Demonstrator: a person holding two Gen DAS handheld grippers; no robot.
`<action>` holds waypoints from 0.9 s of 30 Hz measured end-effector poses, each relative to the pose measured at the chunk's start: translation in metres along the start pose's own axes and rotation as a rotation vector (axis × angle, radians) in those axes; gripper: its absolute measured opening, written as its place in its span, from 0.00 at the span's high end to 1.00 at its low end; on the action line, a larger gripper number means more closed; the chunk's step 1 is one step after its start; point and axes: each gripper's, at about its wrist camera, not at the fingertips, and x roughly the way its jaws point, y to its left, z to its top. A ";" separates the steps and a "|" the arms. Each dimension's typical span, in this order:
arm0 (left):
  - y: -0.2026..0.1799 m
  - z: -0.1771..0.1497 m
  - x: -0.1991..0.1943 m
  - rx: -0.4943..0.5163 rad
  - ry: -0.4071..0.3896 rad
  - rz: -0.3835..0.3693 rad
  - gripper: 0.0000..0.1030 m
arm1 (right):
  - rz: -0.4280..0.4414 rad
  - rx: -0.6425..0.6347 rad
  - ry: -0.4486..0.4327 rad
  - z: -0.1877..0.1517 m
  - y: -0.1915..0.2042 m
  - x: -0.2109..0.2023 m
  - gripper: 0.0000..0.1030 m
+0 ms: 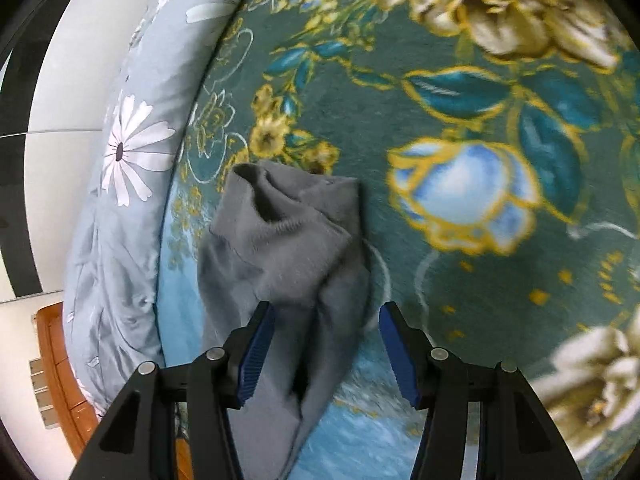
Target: Fold clothes
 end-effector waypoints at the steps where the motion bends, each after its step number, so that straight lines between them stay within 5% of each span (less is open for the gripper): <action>1: -0.003 0.000 0.000 0.001 0.000 0.003 0.82 | 0.005 0.011 0.001 0.003 -0.002 0.005 0.44; 13: -0.012 -0.006 -0.009 0.013 0.001 0.021 0.81 | 0.251 0.073 -0.050 0.006 -0.021 -0.001 0.32; 22: -0.009 -0.008 -0.013 -0.006 0.005 0.020 0.80 | 0.281 0.116 -0.059 0.022 -0.018 0.011 0.32; 27: -0.019 -0.009 -0.015 0.026 0.005 0.024 0.80 | 0.208 0.092 -0.048 0.030 -0.008 0.022 0.30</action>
